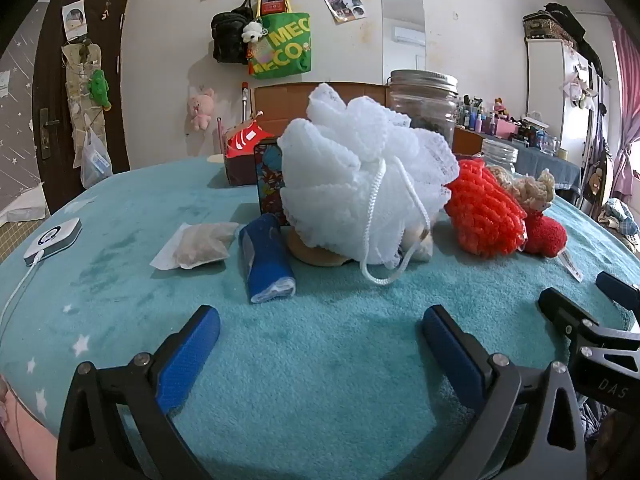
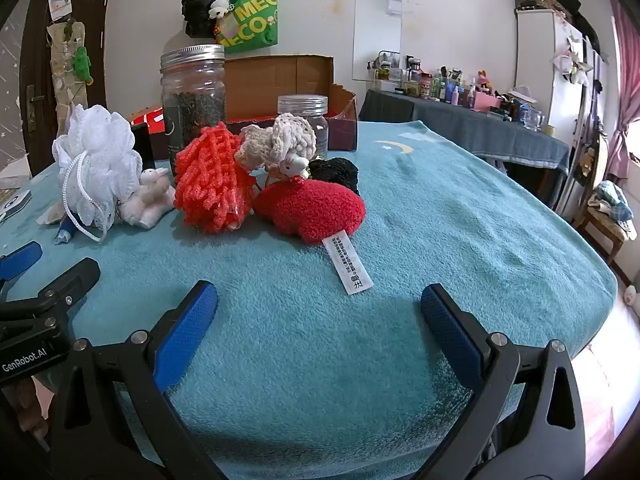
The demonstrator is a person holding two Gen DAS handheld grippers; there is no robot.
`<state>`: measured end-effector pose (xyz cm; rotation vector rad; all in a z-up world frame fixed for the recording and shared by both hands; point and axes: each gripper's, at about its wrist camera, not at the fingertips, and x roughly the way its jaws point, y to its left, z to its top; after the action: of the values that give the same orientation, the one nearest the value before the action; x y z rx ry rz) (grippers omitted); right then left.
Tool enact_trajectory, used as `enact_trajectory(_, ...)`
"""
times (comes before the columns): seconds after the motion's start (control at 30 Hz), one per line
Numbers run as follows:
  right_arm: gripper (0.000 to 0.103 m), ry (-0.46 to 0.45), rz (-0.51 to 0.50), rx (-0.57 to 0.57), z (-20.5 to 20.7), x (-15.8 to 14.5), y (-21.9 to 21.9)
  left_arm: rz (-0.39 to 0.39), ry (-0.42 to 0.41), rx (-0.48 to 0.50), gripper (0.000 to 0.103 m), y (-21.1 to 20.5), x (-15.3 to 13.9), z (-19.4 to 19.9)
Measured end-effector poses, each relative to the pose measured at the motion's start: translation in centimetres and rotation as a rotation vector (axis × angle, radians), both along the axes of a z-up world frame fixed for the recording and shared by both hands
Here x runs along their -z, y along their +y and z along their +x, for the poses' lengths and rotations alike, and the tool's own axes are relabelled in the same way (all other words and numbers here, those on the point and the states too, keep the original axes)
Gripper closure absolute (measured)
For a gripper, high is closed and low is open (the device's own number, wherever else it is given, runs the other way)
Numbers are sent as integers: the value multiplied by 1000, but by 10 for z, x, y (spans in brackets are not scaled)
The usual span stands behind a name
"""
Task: Organize soft objects
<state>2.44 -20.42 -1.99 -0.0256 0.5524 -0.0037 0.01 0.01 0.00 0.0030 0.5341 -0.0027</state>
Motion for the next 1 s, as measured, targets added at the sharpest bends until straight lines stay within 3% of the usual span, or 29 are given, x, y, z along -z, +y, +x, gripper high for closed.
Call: enact_trajectory(1.0,0,-3,-1,0,-1,0,1,2,0,0,0,0,0,0)
